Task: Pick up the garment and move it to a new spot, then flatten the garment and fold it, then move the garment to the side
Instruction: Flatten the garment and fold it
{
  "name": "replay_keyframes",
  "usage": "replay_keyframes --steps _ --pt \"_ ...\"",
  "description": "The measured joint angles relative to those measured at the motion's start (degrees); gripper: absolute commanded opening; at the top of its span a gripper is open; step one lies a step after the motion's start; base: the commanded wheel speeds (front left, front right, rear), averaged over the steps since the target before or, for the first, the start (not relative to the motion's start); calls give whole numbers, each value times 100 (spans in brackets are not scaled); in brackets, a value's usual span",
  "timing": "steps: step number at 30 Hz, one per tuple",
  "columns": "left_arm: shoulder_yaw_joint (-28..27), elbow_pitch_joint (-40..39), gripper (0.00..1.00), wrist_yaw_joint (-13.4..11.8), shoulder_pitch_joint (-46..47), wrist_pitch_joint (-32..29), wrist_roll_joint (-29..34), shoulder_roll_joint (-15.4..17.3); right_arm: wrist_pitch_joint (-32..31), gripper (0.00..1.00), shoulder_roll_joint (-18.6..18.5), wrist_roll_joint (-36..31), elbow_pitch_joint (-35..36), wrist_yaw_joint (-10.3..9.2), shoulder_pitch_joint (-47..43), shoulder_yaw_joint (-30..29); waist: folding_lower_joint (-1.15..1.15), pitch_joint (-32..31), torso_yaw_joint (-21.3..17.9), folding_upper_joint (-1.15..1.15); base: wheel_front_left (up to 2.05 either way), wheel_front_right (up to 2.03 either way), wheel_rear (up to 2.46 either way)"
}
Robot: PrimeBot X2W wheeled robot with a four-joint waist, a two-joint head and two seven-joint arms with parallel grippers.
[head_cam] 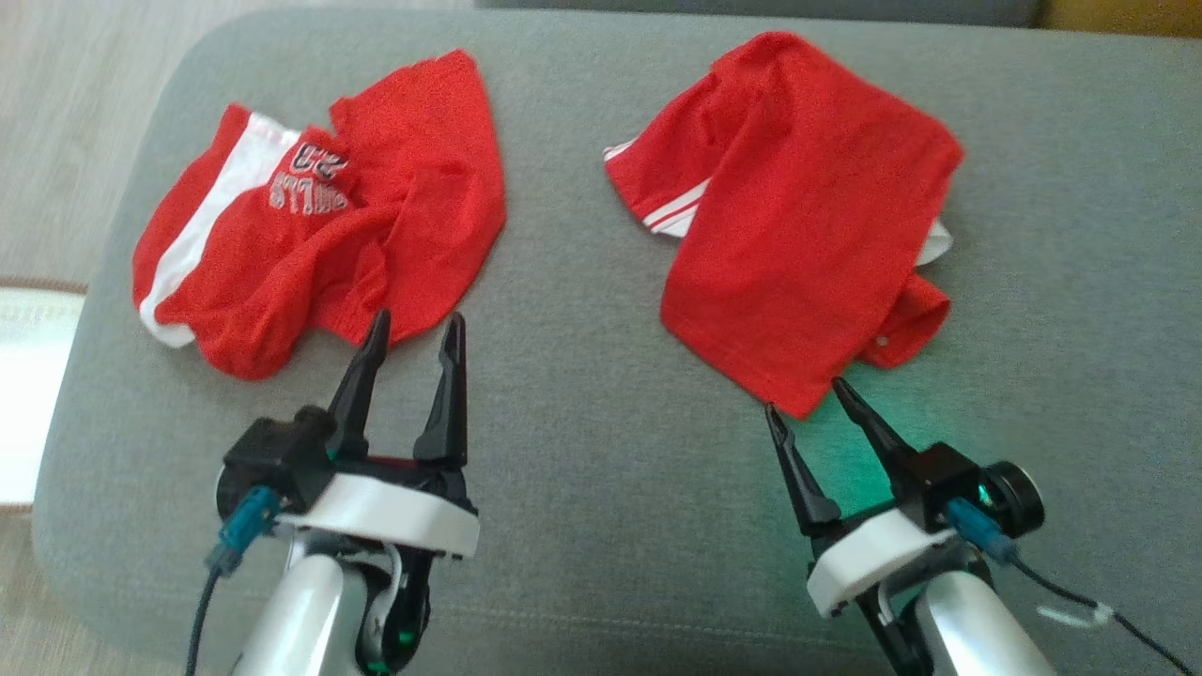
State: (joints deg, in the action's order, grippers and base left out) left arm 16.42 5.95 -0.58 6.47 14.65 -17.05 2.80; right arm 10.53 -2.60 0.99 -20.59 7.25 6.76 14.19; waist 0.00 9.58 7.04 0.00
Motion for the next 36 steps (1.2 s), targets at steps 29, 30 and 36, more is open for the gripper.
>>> replay_keyframes --steps 29,30,36 --pt "159 132 100 -2 395 0 -176 -9 37 0 -33 -97 -1063 1 1014 254 0 144 360 0 0 0 0" --pt "144 118 100 -26 345 0 -176 -9 56 0 -36 -21 -972 1 1030 398 0 79 352 0 0 0 0" --pt "3 -32 100 -144 191 0 -226 -9 -4 0 -55 487 -353 1 1740 1263 0 -304 338 0 0 0 0"
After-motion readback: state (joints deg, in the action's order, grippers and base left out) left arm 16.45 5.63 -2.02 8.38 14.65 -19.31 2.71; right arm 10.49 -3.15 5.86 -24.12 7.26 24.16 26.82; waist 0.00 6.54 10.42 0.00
